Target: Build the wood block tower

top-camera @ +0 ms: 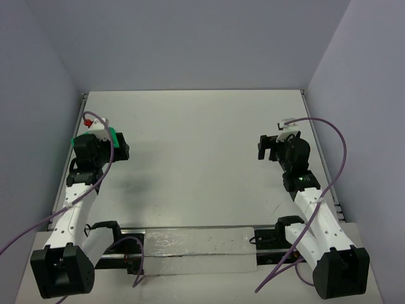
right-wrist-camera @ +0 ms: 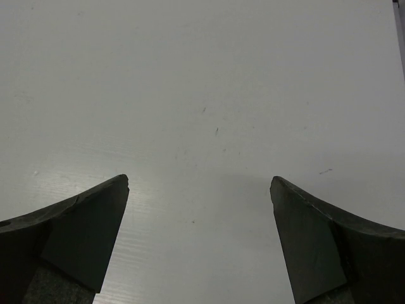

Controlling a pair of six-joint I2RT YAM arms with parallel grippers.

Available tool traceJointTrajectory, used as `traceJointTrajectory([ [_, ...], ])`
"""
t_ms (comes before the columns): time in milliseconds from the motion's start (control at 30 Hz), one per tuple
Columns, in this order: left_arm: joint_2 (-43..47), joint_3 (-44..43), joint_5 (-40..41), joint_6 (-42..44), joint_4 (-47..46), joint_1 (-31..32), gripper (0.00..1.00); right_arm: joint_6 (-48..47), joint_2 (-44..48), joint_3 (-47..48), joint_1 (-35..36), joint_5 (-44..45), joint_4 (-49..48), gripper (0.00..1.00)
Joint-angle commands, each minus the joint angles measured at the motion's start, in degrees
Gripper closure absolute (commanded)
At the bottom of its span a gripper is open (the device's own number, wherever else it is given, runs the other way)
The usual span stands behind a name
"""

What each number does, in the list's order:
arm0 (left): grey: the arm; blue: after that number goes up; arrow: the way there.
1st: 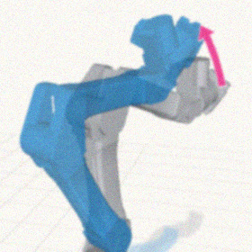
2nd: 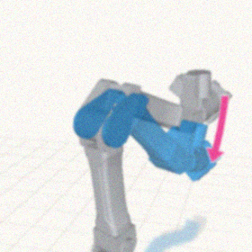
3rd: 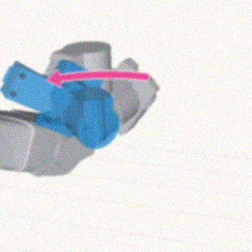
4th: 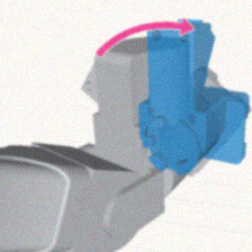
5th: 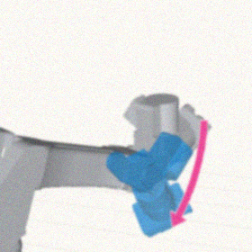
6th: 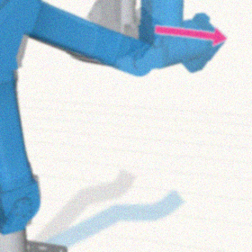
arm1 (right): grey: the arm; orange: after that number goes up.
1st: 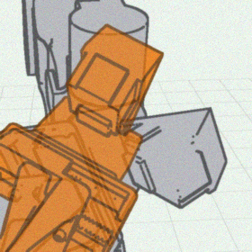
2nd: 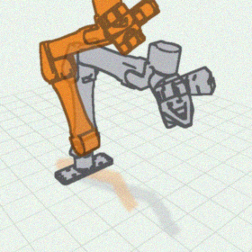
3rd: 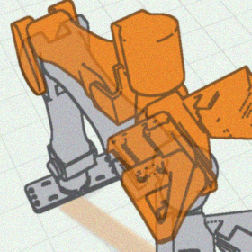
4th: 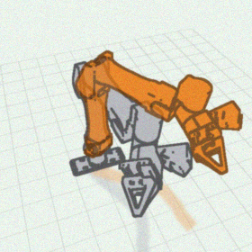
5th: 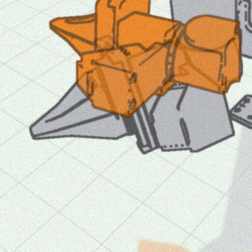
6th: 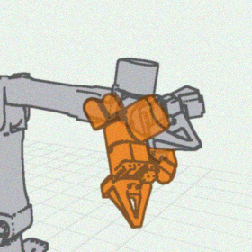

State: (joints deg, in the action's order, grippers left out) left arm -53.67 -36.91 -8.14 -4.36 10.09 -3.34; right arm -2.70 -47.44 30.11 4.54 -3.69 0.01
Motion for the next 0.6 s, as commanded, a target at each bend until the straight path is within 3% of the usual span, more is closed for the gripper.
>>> traceJointTrajectory([
  [0,0.72,-3.13,1.52,-0.6,-0.45,-1.55,0.01,-0.42,-0.11,2.63,0.34,0.83,-1.64,0.0],
  [567,-7.32,-12.04,2.95,-1.97,8.89,-9.53,0.01,-0.2,-4.02,4.47,0.3,2.54,-0.45,0.0],
])
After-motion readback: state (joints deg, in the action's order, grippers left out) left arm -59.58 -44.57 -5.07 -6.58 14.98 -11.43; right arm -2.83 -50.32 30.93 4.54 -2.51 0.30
